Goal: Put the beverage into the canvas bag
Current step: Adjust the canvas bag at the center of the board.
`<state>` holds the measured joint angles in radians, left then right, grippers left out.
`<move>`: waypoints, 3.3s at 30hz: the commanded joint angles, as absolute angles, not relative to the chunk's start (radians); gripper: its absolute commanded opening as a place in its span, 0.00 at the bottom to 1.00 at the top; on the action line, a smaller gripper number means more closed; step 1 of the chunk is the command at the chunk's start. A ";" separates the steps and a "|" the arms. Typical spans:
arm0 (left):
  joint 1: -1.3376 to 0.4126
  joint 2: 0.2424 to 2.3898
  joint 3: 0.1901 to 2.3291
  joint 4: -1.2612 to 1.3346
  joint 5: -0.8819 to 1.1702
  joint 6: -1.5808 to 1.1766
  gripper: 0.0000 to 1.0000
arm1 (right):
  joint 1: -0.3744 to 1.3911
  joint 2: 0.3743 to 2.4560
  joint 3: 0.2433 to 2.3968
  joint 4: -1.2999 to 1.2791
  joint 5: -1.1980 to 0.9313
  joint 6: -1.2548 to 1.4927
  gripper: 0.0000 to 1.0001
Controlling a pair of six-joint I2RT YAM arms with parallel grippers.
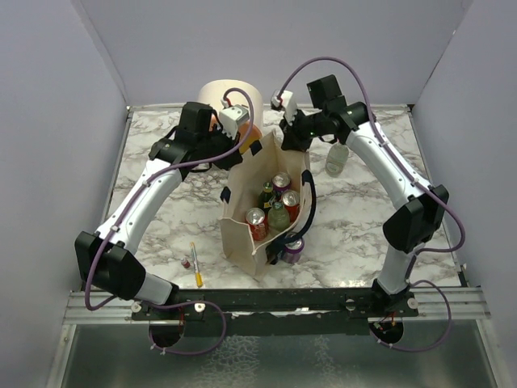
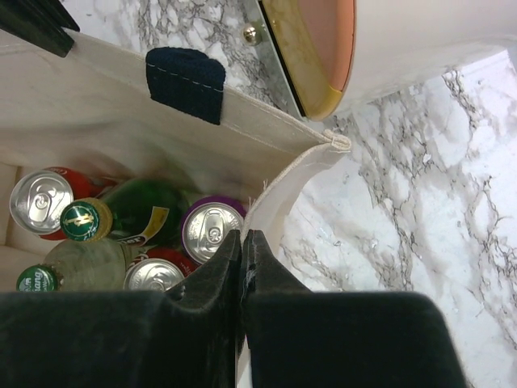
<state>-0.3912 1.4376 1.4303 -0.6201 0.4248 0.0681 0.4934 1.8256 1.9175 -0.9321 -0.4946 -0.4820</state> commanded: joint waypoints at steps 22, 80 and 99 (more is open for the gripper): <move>-0.292 1.473 1.552 -0.607 0.254 0.201 0.00 | 0.495 2.043 2.233 -0.886 -0.591 -0.407 0.01; -0.268 1.534 1.775 -0.746 0.679 0.447 0.83 | 0.055 1.957 1.854 -0.927 -0.423 -0.366 0.70; -0.268 1.533 1.778 -0.750 0.680 0.456 0.84 | 0.055 1.968 1.834 -0.918 -0.431 -0.355 0.37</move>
<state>-0.2741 1.5391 1.7435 -0.7353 0.6613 0.4446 0.0532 1.9526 1.8313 -0.9241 -0.4114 -0.3599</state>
